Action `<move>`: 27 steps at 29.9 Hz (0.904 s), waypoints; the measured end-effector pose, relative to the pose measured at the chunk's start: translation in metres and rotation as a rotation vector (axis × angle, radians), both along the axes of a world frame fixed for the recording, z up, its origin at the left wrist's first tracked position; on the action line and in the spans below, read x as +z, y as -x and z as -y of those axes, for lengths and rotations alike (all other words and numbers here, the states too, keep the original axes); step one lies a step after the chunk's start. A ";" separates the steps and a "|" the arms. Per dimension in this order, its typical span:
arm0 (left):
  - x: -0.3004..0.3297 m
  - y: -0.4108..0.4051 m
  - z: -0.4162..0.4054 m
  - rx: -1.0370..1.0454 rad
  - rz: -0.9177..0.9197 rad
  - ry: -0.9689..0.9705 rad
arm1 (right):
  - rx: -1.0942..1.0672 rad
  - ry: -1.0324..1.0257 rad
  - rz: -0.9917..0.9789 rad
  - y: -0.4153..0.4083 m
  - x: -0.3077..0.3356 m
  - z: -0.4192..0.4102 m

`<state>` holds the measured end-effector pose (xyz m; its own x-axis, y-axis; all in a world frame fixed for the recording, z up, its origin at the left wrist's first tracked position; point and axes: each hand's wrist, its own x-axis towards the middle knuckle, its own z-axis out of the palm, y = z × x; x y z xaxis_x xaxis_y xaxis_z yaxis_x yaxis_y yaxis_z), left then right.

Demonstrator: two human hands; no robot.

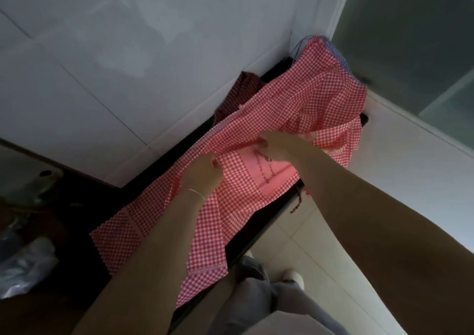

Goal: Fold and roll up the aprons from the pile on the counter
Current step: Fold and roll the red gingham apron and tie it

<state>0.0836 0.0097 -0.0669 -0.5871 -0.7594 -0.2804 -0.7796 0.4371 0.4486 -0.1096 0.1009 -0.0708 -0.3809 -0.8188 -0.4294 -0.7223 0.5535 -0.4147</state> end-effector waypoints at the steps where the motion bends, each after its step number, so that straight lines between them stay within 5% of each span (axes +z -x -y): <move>1: 0.000 0.001 0.012 -0.005 -0.008 -0.026 | 0.068 -0.082 -0.039 0.000 0.000 0.009; 4: -0.007 -0.006 0.040 -0.014 0.001 -0.128 | 0.143 -0.250 -0.187 0.004 -0.006 0.029; 7: -0.019 -0.017 0.062 -0.055 0.112 -0.229 | 0.009 -0.096 -0.354 0.004 0.001 0.050; 10: -0.034 -0.035 0.085 -0.113 0.414 -0.277 | -0.048 0.049 -0.473 -0.010 0.005 0.072; 16: -0.046 -0.082 0.121 -0.324 1.045 -0.305 | 0.038 0.009 -0.316 -0.011 -0.035 0.098; 21: -0.050 -0.104 0.129 -0.101 1.048 -0.307 | 0.178 0.050 -0.424 -0.010 -0.058 0.119; 27: -0.063 -0.093 0.109 0.144 0.809 -0.025 | 0.252 -0.119 -0.292 -0.013 -0.074 0.128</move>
<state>0.1762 -0.0994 -0.1297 -0.0931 -0.7998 -0.5930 -0.9136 0.3053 -0.2684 -0.0970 -0.0272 -0.1446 -0.2949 -0.8530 -0.4305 -0.9193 0.3762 -0.1157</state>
